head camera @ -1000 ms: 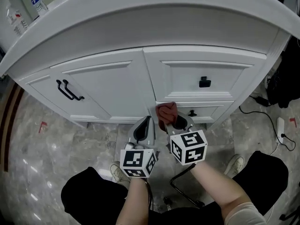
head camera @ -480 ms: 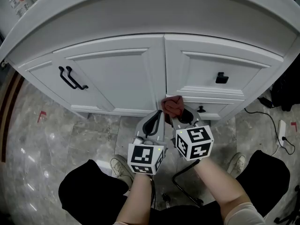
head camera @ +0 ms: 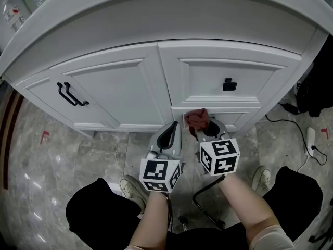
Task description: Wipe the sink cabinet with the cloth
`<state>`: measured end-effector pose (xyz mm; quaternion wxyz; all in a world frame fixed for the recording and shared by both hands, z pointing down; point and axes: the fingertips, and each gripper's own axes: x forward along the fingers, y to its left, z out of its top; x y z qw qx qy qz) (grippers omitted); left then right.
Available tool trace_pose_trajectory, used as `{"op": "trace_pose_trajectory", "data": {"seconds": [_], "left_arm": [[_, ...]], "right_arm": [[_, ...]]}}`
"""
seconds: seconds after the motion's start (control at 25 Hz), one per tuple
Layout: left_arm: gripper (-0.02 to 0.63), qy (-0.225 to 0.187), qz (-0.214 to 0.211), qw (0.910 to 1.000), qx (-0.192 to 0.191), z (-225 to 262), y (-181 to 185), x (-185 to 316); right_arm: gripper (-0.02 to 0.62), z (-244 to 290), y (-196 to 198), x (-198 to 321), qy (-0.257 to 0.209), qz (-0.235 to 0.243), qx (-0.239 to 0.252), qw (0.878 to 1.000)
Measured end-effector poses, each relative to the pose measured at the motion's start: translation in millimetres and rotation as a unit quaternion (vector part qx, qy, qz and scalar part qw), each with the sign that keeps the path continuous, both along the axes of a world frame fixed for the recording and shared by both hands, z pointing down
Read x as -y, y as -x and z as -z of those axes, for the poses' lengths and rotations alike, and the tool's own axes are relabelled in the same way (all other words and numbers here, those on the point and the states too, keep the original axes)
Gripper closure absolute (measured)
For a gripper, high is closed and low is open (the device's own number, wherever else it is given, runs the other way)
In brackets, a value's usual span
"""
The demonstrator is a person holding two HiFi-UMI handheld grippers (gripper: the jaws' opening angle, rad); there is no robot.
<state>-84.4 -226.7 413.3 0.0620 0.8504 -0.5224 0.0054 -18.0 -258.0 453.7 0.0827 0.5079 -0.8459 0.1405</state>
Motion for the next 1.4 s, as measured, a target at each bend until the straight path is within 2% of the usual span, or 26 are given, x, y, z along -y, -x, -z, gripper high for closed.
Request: {"op": "trace_pose_trajectory", "data": {"seconds": [0.16, 0.32, 0.8, 1.08, 1.28, 1.4], "left_arm": [[0.604, 0.001, -0.001, 0.9999, -0.012, 0, -15, 5], [0.604, 0.002, -0.01, 0.9997, -0.023, 0, -38, 10], [0.604, 0.013, -0.037, 0.9992, -0.008, -13, -88, 13], [0.604, 0.012, -0.051, 0.9986, -0.011, -11, -105, 12], [0.604, 0.01, -0.067, 0.9977, -0.005, -9, -119, 5], [0.604, 0.006, -0.075, 0.9972, 0.003, -6, -122, 0]], "right_arm": [[0.512, -3, -27, 1, 0.003, -0.017, -0.012, 1.0], [0.512, -2, -49, -1, 0.007, -0.025, -0.004, 1.0], [0.512, 10, -111, -6, -0.001, -0.061, 0.016, 0.998], [0.514, 11, -163, -9, 0.003, -0.12, 0.014, 0.993], [0.512, 20, -186, -13, -0.006, -0.156, 0.022, 0.988], [0.513, 24, -197, -15, -0.016, -0.184, 0.008, 0.983]]}}
